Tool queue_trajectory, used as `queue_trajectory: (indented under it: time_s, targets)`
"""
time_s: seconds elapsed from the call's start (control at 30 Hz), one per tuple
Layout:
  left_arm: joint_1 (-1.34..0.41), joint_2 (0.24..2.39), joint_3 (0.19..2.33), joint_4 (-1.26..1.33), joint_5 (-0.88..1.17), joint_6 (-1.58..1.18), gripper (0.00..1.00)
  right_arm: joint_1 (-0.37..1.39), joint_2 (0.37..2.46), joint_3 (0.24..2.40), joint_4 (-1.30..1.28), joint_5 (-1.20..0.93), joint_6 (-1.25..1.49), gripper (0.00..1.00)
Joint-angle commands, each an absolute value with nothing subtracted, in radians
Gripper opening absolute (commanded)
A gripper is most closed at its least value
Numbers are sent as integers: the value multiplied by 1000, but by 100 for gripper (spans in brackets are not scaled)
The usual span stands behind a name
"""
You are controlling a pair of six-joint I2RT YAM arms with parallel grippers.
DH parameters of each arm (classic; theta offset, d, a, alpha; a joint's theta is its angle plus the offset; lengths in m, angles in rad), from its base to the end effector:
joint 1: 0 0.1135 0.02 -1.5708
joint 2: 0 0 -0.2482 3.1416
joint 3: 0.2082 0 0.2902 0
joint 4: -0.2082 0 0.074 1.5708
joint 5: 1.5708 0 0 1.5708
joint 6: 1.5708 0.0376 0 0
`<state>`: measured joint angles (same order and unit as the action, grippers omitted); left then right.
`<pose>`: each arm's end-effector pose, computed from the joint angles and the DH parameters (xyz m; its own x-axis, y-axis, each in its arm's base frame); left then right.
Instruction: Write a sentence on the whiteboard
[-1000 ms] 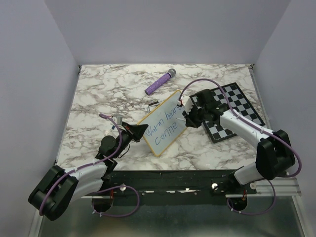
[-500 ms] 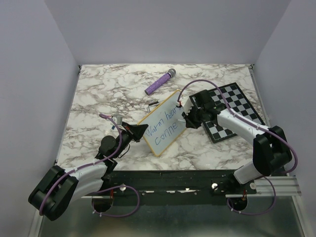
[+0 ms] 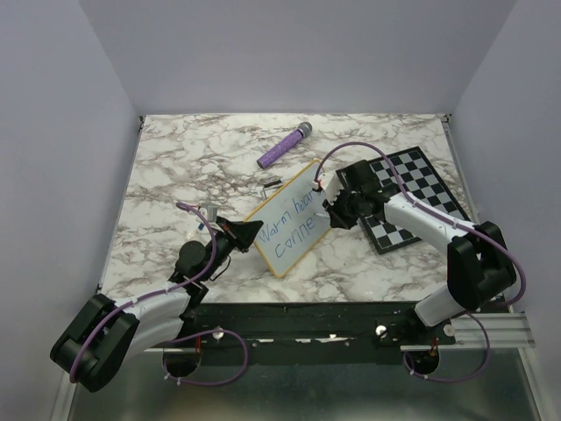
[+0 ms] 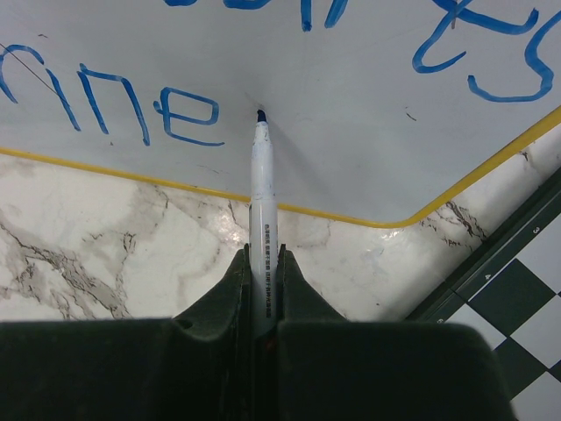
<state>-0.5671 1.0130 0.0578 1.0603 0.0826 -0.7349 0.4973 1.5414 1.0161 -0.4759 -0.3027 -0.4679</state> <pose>0.1775 -0.1167 0.1386 -0.3397 -0.5759 -0.7436 0.5079 0.5531 -0.6604 0.3002 0.1757 0.1786 -0.3915 -0.7023 -0.5945 -0.8663 0.4991 -0.0192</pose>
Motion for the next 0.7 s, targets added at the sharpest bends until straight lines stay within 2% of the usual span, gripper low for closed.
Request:
queue_trajectory:
  time_s: [0.0, 0.67]
  targets:
    - [-574, 1011, 38, 1081, 124, -732, 0, 492, 1554, 1028, -479, -281, -463, 1]
    - [-572, 1015, 48, 1077, 130, -730, 0, 492, 1552, 1028, -480, -296, -466, 0]
